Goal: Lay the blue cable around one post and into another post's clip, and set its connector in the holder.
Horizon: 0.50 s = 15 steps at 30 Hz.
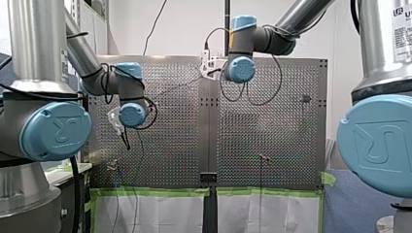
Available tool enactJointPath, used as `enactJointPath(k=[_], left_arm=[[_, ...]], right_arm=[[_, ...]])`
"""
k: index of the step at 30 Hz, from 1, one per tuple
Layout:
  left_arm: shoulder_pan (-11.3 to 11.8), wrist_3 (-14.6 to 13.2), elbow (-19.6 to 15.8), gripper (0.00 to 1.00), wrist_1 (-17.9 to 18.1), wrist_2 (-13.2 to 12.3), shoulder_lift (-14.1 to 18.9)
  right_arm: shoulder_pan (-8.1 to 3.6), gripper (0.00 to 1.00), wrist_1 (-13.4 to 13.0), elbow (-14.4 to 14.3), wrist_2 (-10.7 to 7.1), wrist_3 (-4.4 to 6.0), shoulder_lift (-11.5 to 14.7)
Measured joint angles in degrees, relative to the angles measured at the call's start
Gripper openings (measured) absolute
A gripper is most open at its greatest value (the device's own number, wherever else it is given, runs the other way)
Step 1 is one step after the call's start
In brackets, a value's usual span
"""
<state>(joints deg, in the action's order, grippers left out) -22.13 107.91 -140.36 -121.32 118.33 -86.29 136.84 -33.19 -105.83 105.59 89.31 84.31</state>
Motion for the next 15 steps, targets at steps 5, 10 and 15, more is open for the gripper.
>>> enactJointPath(k=[5,10,15], left_arm=[[2.3,0.3,1.3,0.02,-2.3,-2.3,2.3],[4.7,-0.3,3.6,0.02,-4.7,-4.7,4.7],[7.0,-0.4,5.3,0.02,-7.0,-7.0,7.0]], right_arm=[[0.26,0.0,1.9,1.3,-0.07,0.0,-0.5],[0.33,0.0,2.4,1.8,-0.33,-0.06,-1.1],[0.38,0.0,2.8,2.1,-0.44,-0.15,-1.1]])
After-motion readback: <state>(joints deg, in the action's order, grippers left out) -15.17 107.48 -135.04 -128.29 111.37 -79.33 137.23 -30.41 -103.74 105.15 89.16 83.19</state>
